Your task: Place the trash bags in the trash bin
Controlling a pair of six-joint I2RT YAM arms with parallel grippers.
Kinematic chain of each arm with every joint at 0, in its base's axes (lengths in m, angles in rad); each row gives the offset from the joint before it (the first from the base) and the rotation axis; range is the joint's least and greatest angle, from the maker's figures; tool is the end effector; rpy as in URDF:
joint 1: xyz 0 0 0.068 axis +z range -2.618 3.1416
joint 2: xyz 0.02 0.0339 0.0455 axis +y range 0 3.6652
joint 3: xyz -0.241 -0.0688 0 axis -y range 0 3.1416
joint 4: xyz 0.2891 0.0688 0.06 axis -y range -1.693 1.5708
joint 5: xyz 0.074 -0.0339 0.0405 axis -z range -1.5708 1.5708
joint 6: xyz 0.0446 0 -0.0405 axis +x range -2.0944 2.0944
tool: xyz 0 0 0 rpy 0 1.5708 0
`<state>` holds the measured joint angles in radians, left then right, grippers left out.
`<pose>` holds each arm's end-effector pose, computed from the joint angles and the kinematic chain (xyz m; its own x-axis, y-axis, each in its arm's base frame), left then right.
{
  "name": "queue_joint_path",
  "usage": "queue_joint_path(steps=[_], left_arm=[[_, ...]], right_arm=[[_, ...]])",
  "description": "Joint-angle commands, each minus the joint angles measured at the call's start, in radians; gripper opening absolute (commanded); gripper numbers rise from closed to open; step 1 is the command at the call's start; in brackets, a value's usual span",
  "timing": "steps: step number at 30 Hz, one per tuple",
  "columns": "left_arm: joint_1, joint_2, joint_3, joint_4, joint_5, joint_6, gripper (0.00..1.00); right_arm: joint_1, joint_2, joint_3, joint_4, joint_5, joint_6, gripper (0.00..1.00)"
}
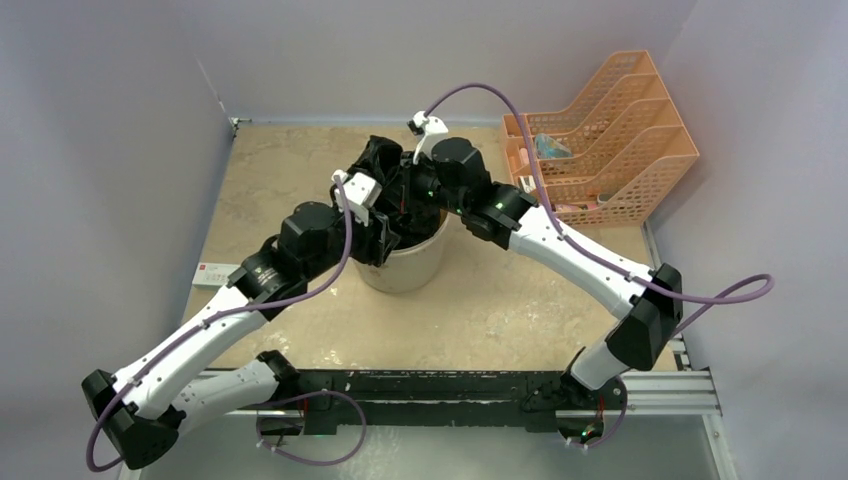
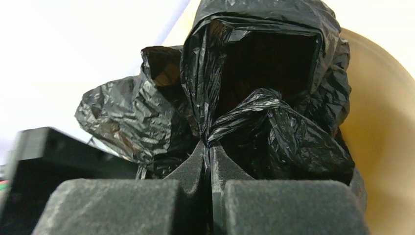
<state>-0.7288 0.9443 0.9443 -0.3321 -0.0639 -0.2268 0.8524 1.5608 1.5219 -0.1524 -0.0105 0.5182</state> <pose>0.2106 -0.1842 0.3301 -0.3763 0.0351 -0.9258 0.5490 0.8134 -0.1923 0.2795 0.3205 0.3806 -0.4850 0.1978 -0.8519 -0.5979 0.6359 0.4880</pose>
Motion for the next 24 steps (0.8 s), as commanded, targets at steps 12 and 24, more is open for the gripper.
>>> queue_joint_path(steps=[12,24], left_arm=[[0.002,-0.192,0.136,-0.275,-0.028,-0.070,0.64],[0.013,-0.095,0.234,-0.371,-0.258,-0.081,0.65]], right_arm=[[0.004,0.191,0.024,-0.056,0.056,-0.100,0.00],[0.004,0.334,0.108,-0.163,0.108,-0.172,0.00]])
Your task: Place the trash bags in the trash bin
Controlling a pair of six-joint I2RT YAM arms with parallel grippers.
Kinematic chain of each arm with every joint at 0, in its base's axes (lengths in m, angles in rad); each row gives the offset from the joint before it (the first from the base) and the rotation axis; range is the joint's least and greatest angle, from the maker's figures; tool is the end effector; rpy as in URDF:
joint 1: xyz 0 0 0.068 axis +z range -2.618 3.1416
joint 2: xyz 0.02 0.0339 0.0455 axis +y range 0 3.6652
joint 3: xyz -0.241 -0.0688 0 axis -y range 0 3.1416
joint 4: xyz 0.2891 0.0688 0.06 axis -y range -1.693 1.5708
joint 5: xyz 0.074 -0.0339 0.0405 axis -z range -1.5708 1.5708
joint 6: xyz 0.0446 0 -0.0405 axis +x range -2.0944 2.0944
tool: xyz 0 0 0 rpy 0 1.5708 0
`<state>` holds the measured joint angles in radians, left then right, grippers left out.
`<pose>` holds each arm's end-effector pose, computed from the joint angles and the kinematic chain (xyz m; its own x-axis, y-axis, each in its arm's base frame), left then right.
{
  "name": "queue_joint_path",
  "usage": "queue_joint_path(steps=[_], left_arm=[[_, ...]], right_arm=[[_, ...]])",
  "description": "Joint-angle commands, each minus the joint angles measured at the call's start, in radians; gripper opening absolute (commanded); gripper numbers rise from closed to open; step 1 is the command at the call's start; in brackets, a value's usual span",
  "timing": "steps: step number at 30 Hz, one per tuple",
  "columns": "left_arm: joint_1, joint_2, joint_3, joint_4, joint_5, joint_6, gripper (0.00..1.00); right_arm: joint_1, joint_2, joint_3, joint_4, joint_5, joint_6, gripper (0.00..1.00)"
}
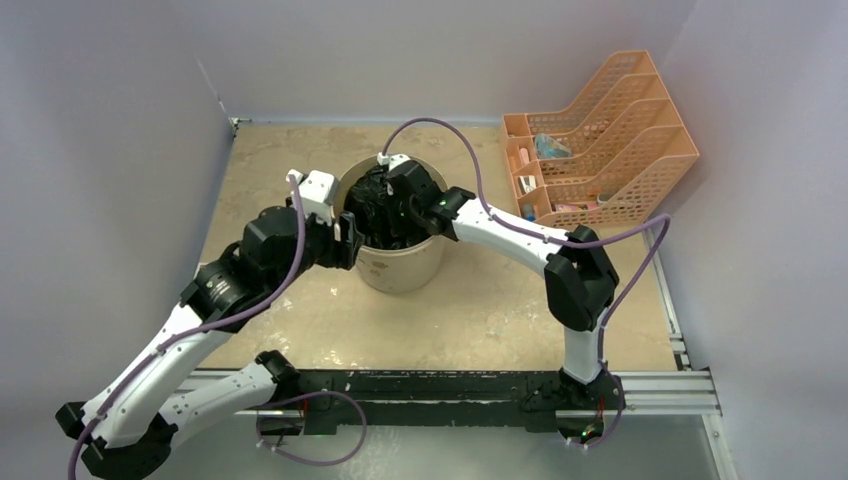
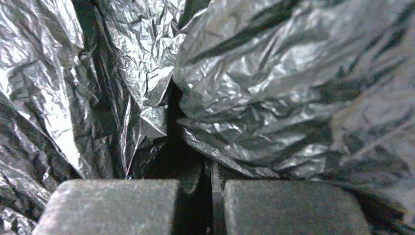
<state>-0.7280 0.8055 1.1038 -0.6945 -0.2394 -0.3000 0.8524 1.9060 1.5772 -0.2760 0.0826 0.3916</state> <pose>0.1713 -0.1385 0.3843 -0.4180 -0.0120 -0.9084 0.3764 0.9078 -0.1852 0.3251 0.3663 0.2372 -0.6152 -0.1258 -0.7782 -0.5094 0.8169 0.2706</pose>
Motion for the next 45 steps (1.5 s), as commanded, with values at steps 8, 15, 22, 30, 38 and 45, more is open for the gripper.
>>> queue_joint_path(steps=[8,15,22,30,38,45], left_arm=[[0.312,0.194,0.156,0.056,0.190,0.075,0.71],[0.640,0.369,0.197,0.177,0.688,0.101,0.69],[0.656,0.484,0.206,0.240,0.988,0.128,0.64],[0.654,0.474,0.138,0.261,1.227,0.079,0.53],[0.638,0.348,-0.024,0.398,1.283,-0.082,0.51],[0.515,0.341,-0.035,0.378,1.216,-0.093,0.50]], right_arm=[[0.004,0.004,0.105,-0.160,0.032,-0.093,0.00],[0.004,-0.133,0.042,-0.155,-0.014,-0.114,0.00],[-0.018,-0.247,-0.067,-0.140,-0.070,-0.152,0.00],[-0.086,-0.373,-0.131,-0.053,-0.076,-0.075,0.00],[-0.108,-0.505,-0.141,0.099,-0.277,0.015,0.00],[-0.098,-0.434,-0.130,0.088,-0.278,0.012,0.00]])
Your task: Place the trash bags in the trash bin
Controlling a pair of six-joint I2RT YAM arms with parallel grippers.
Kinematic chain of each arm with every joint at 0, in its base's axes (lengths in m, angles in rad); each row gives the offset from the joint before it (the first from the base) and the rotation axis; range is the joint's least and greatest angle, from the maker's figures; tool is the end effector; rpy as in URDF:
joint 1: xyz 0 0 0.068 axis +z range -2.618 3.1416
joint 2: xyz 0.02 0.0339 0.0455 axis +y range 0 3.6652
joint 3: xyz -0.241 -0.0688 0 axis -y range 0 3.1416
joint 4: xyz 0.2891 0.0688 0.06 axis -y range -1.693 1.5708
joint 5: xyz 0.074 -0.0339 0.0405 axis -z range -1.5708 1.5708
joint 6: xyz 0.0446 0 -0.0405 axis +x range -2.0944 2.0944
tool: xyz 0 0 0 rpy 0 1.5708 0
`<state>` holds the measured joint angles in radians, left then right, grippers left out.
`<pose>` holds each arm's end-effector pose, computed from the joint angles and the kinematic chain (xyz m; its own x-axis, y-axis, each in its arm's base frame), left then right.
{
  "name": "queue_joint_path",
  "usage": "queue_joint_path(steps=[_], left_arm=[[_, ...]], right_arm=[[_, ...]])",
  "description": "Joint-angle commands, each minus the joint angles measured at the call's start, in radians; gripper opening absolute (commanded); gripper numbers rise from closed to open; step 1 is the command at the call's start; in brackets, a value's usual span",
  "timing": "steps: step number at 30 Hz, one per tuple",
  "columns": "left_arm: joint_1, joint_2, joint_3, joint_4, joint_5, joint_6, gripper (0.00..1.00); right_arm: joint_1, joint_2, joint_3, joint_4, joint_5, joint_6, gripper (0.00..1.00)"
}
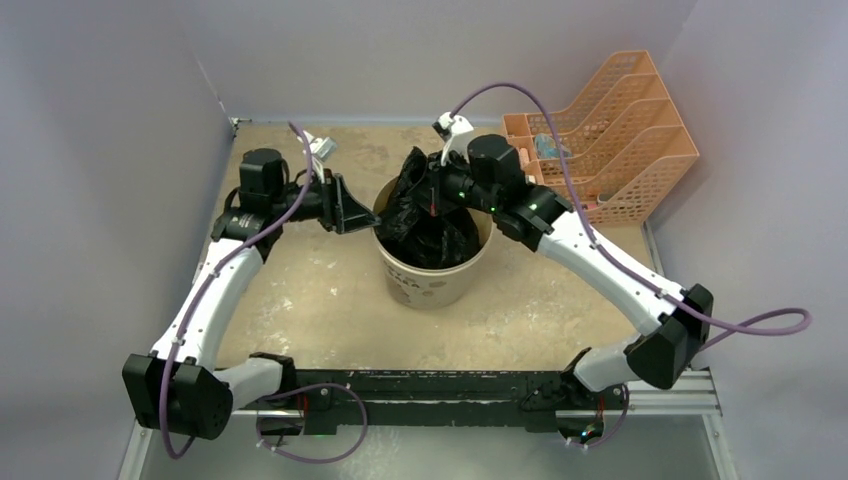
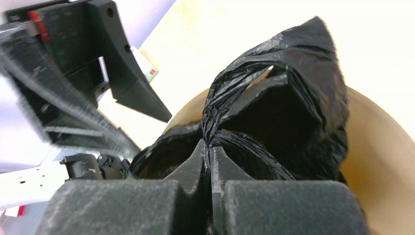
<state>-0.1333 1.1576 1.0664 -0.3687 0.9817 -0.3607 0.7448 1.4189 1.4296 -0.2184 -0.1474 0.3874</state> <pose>0.2975 -0.0773 0.3238 -0.6983 -0.1042 -0.7082 0.6048 0.4434 -0.6616 0.2805 0.2675 0.3905 -0.4336 0.1085 -0.8946 -0.6613 0.6360 0.3977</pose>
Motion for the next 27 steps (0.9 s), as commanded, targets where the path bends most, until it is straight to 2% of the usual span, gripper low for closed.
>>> queue_joint_path(steps=[1,5,7,12,18,21,27], left_arm=[[-0.110,-0.008,0.005,0.047,-0.031,-0.030,0.50],[-0.143,-0.006,0.001,0.022,-0.118,-0.036,0.48],[-0.143,-0.026,-0.001,0.001,-0.187,-0.035,0.48],[-0.143,-0.072,0.002,-0.037,-0.269,-0.022,0.48],[-0.143,-0.108,-0.006,-0.045,-0.290,-0.024,0.49],[-0.143,-0.141,-0.012,-0.045,-0.291,-0.031,0.49],[-0.143,-0.200,-0.002,0.004,-0.224,-0.037,0.53]], right_arm=[[0.020,0.068,0.022,0.033,-0.048,0.016,0.00],[0.057,0.143,0.043,-0.014,0.028,0.012,0.00],[0.057,0.158,0.006,-0.036,0.124,0.025,0.00],[0.056,0.140,-0.123,-0.041,0.181,0.044,0.00],[0.056,0.142,-0.186,-0.027,0.218,0.044,0.00],[0.056,0.152,-0.156,-0.063,0.232,0.039,0.00],[0.055,0.047,-0.042,-0.100,0.278,0.032,0.00]])
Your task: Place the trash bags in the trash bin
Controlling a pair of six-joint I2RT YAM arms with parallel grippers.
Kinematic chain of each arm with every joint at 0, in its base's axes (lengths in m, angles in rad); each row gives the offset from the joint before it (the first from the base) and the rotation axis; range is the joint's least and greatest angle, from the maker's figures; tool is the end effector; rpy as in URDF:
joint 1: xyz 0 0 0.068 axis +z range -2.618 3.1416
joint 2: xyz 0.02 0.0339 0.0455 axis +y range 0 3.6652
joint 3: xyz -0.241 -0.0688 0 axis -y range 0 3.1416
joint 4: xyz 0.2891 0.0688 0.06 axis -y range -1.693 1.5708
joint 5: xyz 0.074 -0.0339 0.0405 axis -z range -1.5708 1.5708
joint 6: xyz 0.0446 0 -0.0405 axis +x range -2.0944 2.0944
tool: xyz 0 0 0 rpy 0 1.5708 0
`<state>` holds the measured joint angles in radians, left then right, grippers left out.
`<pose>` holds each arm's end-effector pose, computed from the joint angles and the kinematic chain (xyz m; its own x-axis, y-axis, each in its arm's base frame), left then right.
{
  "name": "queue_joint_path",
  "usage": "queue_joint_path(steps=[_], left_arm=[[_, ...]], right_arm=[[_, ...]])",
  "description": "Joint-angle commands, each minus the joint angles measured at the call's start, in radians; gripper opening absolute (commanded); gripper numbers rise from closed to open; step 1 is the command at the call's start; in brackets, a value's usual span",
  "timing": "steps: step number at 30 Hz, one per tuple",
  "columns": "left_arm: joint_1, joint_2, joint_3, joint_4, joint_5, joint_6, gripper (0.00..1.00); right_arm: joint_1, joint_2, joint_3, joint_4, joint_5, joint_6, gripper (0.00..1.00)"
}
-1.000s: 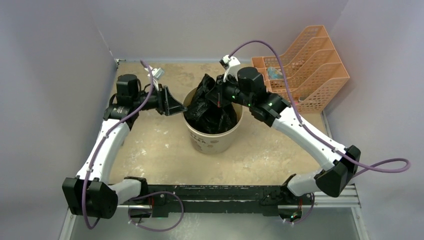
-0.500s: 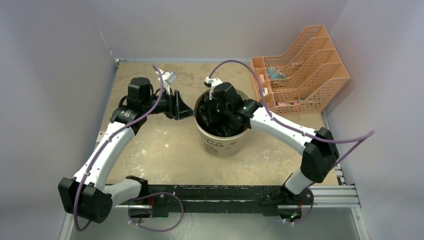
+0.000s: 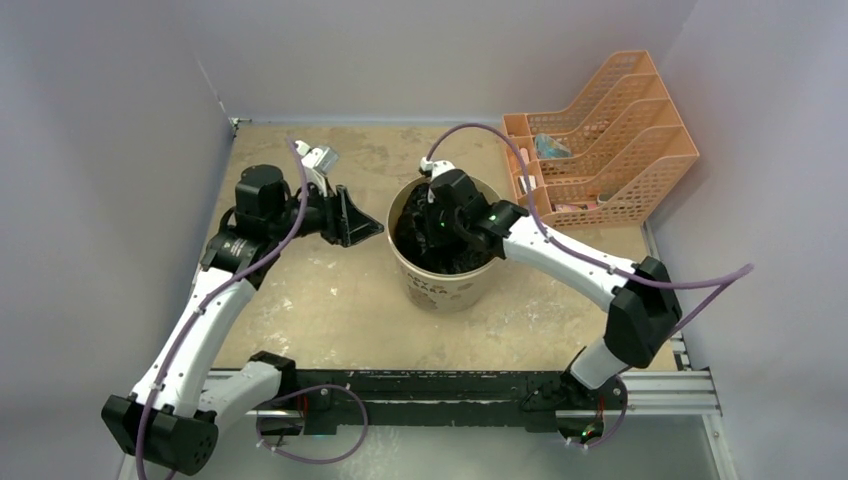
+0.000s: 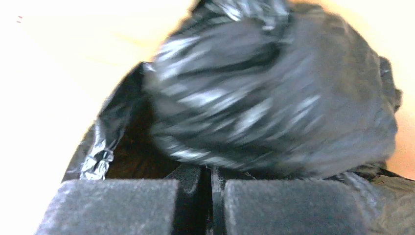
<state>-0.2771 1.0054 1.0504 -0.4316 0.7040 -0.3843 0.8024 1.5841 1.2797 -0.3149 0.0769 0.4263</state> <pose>0.2586 -0.1036 0.3492 -0.6306 -0.1178 -0.7671 0.5919 0.5663 -0.5735 0.2898 0.2949 0.2563 -0.6458 -0.0749 -0.7598 -0.4463 0.8445 0.2961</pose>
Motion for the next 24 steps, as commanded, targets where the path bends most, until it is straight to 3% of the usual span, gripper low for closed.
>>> queue_joint_path(steps=[1,6,16,24], left_arm=[[0.001,-0.053,0.017,0.081,0.076,-0.013,0.53],[0.001,-0.075,0.000,0.170,0.174,-0.043,0.54],[0.001,-0.048,0.019,0.313,0.360,-0.106,0.57],[-0.051,0.076,0.183,0.302,0.352,0.022,0.59]], right_arm=[[-0.006,-0.144,0.116,0.005,0.053,-0.009,0.00],[-0.057,-0.259,0.126,0.035,0.011,0.007,0.00],[-0.171,-0.348,0.109,0.091,-0.323,0.038,0.00],[-0.172,-0.418,0.063,0.155,-0.391,0.073,0.00]])
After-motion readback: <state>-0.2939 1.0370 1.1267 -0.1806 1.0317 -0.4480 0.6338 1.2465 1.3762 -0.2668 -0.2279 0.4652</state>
